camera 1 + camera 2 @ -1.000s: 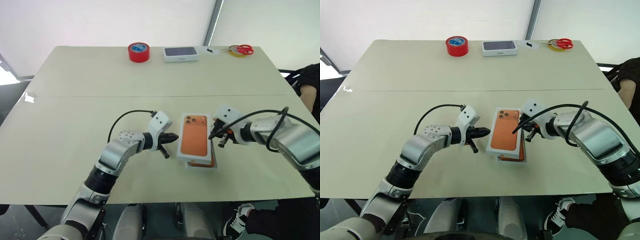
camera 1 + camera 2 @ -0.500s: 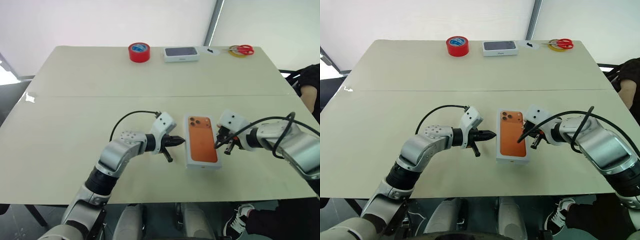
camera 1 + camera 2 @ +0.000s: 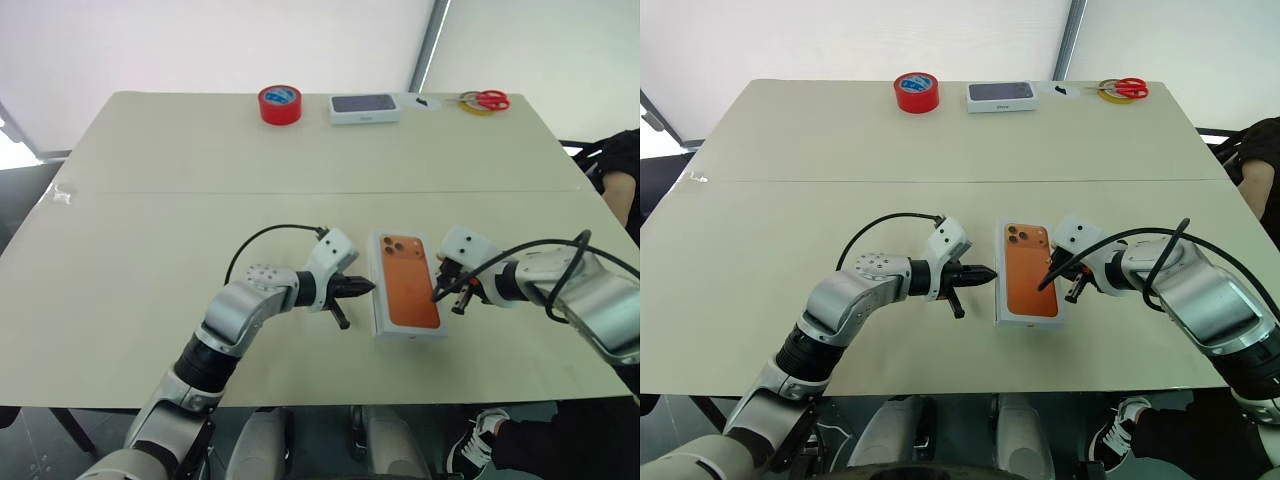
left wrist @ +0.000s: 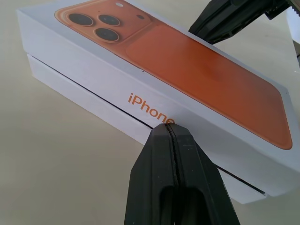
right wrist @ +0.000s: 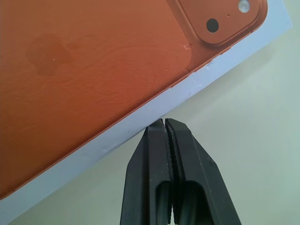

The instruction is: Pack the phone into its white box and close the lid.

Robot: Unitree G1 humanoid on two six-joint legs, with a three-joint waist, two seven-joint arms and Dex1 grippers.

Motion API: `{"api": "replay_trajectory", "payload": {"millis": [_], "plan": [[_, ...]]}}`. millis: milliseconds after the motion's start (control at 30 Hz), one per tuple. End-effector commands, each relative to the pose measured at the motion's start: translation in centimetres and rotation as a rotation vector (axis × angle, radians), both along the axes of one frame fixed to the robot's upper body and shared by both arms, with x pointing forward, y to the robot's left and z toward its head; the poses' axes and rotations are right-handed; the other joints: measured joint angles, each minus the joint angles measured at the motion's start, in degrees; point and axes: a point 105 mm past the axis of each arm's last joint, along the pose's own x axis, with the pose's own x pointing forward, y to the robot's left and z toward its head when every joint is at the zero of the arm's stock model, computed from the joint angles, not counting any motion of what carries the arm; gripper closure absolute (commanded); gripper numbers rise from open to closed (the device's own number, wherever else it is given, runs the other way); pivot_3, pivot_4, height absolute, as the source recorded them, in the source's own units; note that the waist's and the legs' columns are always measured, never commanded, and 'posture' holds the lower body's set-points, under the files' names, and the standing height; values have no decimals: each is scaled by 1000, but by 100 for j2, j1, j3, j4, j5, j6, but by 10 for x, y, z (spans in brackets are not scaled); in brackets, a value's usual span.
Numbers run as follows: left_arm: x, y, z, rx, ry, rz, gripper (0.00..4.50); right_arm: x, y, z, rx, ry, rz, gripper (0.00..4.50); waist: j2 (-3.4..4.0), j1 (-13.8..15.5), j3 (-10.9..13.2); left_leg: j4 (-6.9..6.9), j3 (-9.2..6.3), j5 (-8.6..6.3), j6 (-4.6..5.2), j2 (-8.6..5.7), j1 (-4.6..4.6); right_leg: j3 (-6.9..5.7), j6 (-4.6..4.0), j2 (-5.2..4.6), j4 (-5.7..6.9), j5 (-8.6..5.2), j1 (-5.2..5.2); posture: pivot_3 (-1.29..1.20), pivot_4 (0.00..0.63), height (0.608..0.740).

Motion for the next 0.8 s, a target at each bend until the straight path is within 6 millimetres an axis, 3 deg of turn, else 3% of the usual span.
{"api": "replay_trajectory", "payload": {"millis": [33, 367, 567, 800], "plan": [[1, -1, 7, -19, -29, -2, 4500, -1, 13, 15, 23, -58, 59, 4424, 0, 0, 0, 0, 0, 0, 0, 0, 1, 0, 1, 0, 0, 0, 0, 0, 150, 732], [6, 3, 7, -16, -27, 19, 4500, 1, 14, 13, 24, -59, 59, 4424, 0, -3, 0, 0, 0, 0, 0, 0, 4, 0, 1, 1, 1, 1, 2, 0, 150, 732], [9, 7, 8, -21, -30, 38, 4500, 4, 1, 18, -4, -83, 32, 4424, 0, -1, 0, 0, 0, 0, 0, 0, 3, 0, 5, 1, 2, 3, 3, 0, 150, 732], [15, 7, 39, -130, -69, 44, 4500, -3, -13, 41, 29, -116, 62, 4424, 0, 11, 0, 1, 0, 0, 0, 0, 4, 0, 6, 1, 1, 4, 5, 0, 150, 732]]}}
